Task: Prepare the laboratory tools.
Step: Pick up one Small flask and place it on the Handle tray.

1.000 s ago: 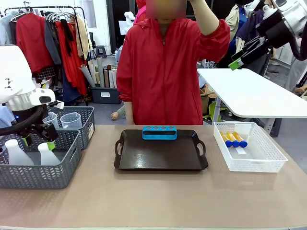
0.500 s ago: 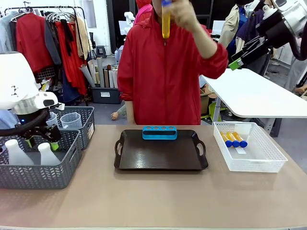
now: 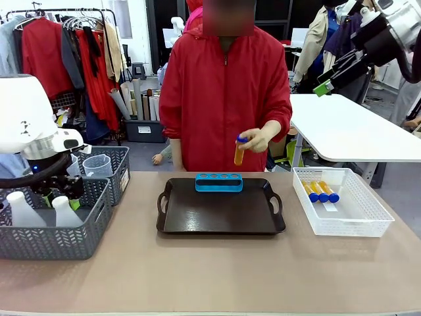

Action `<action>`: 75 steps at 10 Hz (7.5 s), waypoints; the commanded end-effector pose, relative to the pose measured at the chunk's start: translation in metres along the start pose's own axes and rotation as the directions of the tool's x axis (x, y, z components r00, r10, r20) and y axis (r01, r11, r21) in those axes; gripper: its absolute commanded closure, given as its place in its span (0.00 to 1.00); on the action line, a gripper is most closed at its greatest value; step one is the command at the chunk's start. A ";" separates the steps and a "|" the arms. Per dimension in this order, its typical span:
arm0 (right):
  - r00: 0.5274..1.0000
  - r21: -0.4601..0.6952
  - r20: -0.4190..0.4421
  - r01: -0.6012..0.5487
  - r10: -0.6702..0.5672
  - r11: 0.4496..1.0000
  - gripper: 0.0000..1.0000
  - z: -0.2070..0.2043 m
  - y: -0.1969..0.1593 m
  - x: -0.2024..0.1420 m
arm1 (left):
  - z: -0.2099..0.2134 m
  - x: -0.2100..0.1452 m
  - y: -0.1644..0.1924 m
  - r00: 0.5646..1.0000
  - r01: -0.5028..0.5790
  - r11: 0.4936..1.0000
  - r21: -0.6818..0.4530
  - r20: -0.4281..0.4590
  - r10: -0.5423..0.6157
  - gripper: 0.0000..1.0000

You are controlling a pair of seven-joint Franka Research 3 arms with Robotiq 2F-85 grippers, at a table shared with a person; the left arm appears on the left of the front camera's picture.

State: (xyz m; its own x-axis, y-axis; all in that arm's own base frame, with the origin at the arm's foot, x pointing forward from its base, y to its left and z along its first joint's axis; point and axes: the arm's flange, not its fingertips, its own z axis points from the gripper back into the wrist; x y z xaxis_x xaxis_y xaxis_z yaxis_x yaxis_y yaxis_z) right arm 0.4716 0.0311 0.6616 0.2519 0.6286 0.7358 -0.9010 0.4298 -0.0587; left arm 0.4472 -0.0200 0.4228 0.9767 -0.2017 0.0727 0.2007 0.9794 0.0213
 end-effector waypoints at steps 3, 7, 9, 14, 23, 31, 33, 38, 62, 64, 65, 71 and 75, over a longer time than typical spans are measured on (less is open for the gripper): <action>1.000 0.001 0.003 -0.005 0.005 1.000 0.00 0.001 0.001 0.001 | 0.003 -0.003 0.000 0.999 -0.039 0.998 0.043 0.008 0.038 1.00; 1.000 0.001 0.003 -0.005 0.005 1.000 0.00 0.001 0.001 0.001 | 0.028 -0.007 -0.001 0.999 -0.030 0.998 0.063 0.045 0.027 1.00; 1.000 0.001 0.003 -0.005 0.005 1.000 0.00 0.001 0.001 0.001 | 0.081 -0.004 -0.011 0.997 -0.003 0.998 0.062 0.071 -0.001 1.00; 1.000 0.001 0.003 -0.005 0.005 1.000 0.00 0.001 0.001 0.001 | 0.231 0.007 -0.056 0.978 0.137 0.986 0.093 0.148 -0.150 1.00; 1.000 0.001 0.003 -0.005 0.005 1.000 0.00 0.001 0.001 0.001 | 0.350 0.020 -0.130 0.899 0.347 0.913 0.214 0.202 -0.389 1.00; 1.000 0.001 0.003 -0.005 0.005 1.000 0.00 0.001 0.001 0.001 | 0.347 0.048 -0.157 0.813 0.535 0.815 0.223 0.124 -0.568 1.00; 1.000 0.001 0.003 -0.005 0.005 1.000 0.00 0.001 0.001 0.001 | 0.338 0.071 -0.187 0.755 0.612 0.762 0.211 0.132 -0.643 1.00; 1.000 0.001 0.003 -0.005 0.005 1.000 0.00 0.001 0.001 0.001 | 0.283 0.122 -0.273 0.543 0.824 0.551 0.130 0.094 -0.834 1.00; 1.000 0.001 0.003 -0.005 0.005 1.000 0.00 0.001 0.001 0.001 | 0.065 0.264 -0.421 -0.034 0.996 -0.043 -0.076 0.118 -0.992 1.00; 1.000 0.001 0.003 -0.005 0.005 1.000 0.00 0.001 0.001 0.001 | 0.050 0.265 -0.440 -0.064 0.993 -0.073 -0.088 0.105 -0.992 1.00; 1.000 0.001 0.003 -0.005 0.005 1.000 0.00 0.001 0.001 0.001 | 0.041 0.267 -0.449 -0.083 0.992 -0.093 -0.090 0.106 -0.991 1.00; 1.000 0.001 0.003 -0.005 0.005 1.000 0.00 0.001 0.001 0.001 | 0.007 0.277 -0.477 -0.148 0.982 -0.155 -0.112 0.072 -0.986 1.00; 1.000 0.001 0.003 -0.005 0.005 1.000 0.00 0.001 0.001 0.001 | 0.009 0.275 -0.476 -0.144 0.980 -0.153 -0.125 0.077 -0.987 0.46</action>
State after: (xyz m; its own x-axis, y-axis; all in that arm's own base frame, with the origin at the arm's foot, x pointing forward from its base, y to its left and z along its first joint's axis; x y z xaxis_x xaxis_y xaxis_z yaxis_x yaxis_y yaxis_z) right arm 0.4713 0.0311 0.6615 0.2526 0.6296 0.7347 -0.9004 0.4309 -0.0596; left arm 0.5813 -0.5115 0.4282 -0.3279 -0.9435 0.0476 0.9428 -0.3300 -0.0475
